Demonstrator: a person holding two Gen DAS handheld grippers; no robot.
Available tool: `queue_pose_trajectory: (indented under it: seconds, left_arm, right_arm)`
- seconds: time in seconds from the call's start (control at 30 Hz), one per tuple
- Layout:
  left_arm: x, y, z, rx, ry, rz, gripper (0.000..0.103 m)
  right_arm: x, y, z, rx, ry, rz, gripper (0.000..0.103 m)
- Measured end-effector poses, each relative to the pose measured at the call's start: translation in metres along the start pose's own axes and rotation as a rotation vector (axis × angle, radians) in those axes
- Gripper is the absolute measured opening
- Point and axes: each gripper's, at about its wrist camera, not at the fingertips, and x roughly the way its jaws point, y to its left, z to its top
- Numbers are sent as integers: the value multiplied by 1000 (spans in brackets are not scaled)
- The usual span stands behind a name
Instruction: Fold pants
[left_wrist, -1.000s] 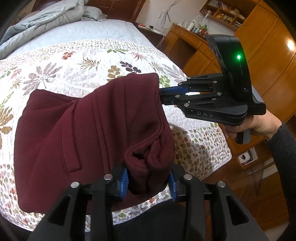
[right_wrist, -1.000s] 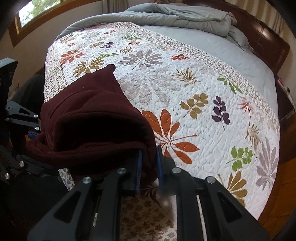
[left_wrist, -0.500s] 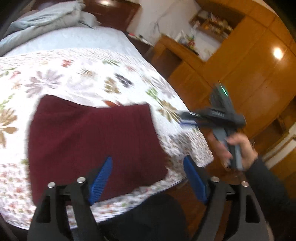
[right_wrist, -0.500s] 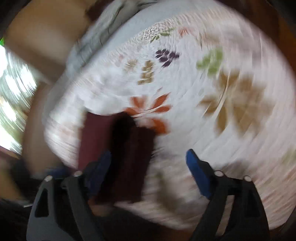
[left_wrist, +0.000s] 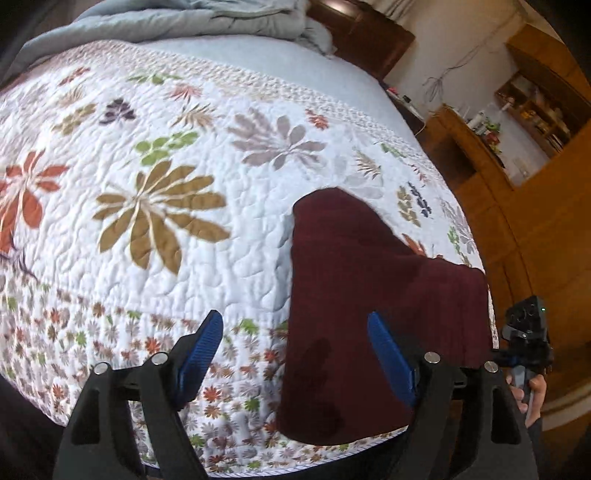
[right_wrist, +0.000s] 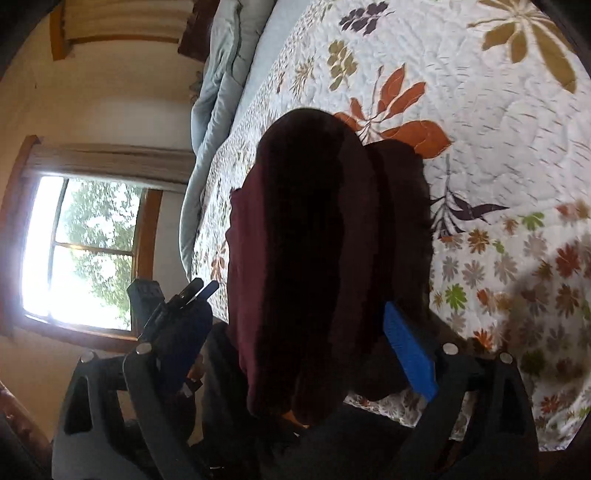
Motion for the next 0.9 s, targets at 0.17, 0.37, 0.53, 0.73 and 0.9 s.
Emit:
queue_pose_trajectory:
  seconds: [0.17, 0.37, 0.53, 0.73, 0.9]
  left_arm:
    - [10, 6, -10, -8, 40, -16, 81]
    - [7, 1, -7, -8, 25, -33, 81]
    - [8, 0, -4, -3, 22, -35, 81]
    - [20, -1, -12, -9, 46, -49, 81]
    - [13, -9, -5, 15, 16, -78, 81]
  right_arm:
    - [10, 11, 5, -34, 5, -8, 89]
    - [28, 32, 20, -96, 17, -69, 20]
    - [10, 77, 24, -255, -32, -153, 13]
    - [2, 9, 9, -109, -33, -242, 15]
    - [0, -2, 1, -84, -70, -196, 29]
